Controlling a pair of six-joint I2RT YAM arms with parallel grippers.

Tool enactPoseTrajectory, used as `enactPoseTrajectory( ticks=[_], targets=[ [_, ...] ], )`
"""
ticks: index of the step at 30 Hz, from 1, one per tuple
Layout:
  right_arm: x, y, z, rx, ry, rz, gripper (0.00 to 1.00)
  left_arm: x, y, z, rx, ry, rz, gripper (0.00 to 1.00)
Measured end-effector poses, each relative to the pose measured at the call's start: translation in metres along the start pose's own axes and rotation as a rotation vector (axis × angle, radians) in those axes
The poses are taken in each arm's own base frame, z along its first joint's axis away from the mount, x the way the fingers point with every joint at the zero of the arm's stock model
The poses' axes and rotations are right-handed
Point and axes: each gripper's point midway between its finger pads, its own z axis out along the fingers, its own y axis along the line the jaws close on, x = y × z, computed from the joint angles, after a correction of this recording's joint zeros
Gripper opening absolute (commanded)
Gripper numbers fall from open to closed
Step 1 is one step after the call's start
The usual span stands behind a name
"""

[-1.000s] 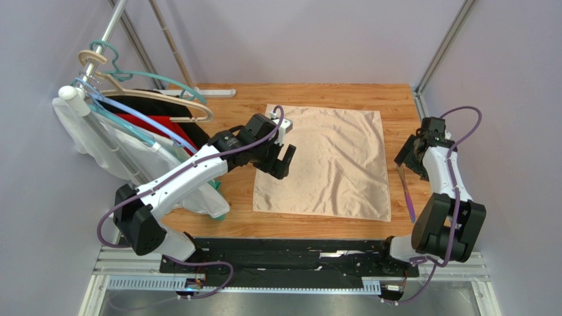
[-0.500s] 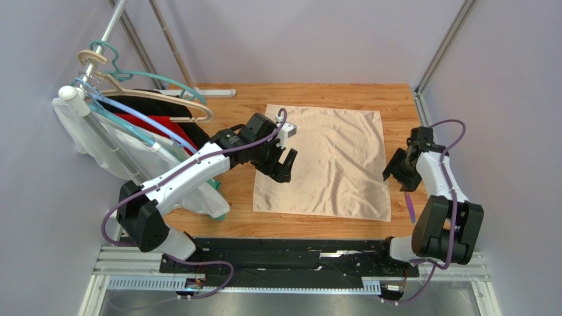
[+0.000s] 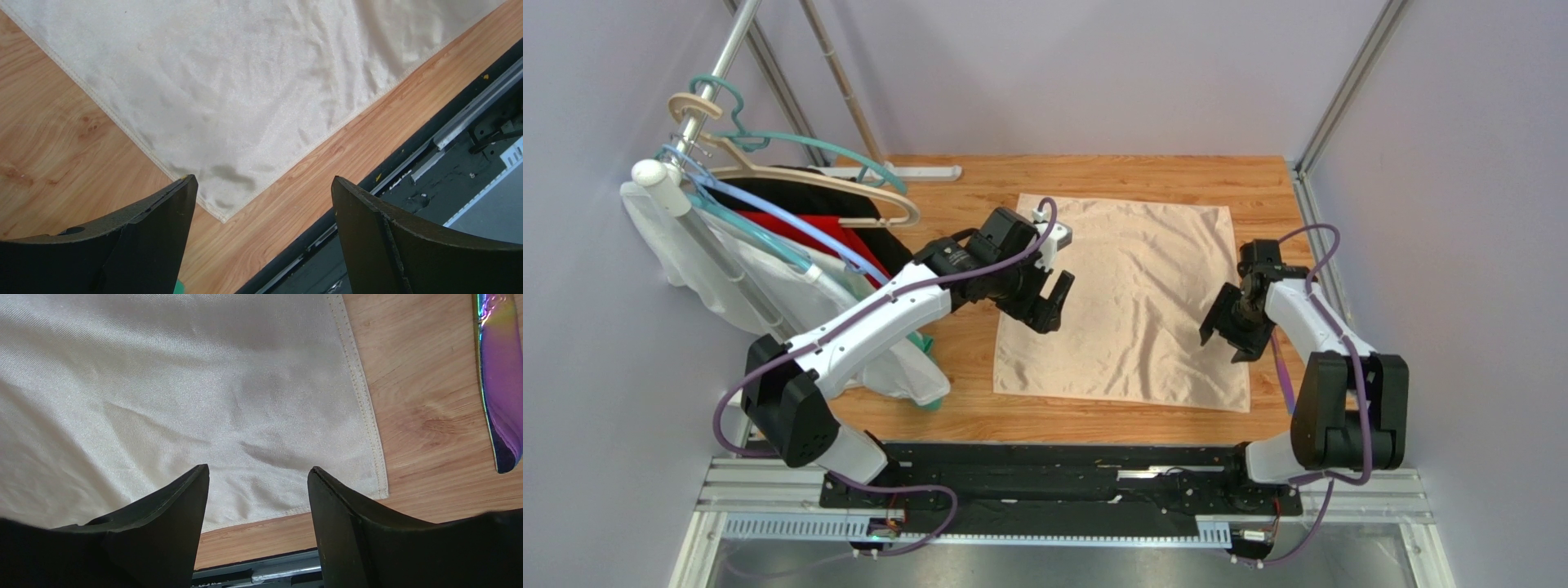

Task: Fold the napkin, place the utensils inside, and roll it up
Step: Flatten the napkin out, then fold the napkin

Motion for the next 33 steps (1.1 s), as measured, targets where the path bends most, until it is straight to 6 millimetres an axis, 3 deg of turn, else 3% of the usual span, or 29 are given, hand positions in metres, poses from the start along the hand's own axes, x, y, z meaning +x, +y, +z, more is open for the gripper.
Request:
enactPoseTrajectory(
  ticks=[5,10,16,26,33],
  targets=[
    [-0.002,0.005,0.015,0.006,0.021,0.014,0.65,-0.006,-0.006,0.02,0.035,-0.008,-0.054,0.9],
    [-0.006,0.011,0.031,0.016,0.041,0.008,0.67,-0.005,-0.006,0.062,0.057,0.008,-0.12,0.89],
    [-0.014,0.015,0.039,0.024,0.039,0.003,0.68,0.022,0.007,0.108,0.033,0.074,-0.181,0.89],
    [-0.036,0.023,0.053,0.052,0.038,-0.005,0.69,0.034,0.031,0.154,0.043,0.082,-0.305,0.89],
    [-0.06,0.034,0.059,0.054,0.02,-0.018,0.7,0.019,0.043,0.159,0.071,0.022,-0.363,0.89]
  ],
)
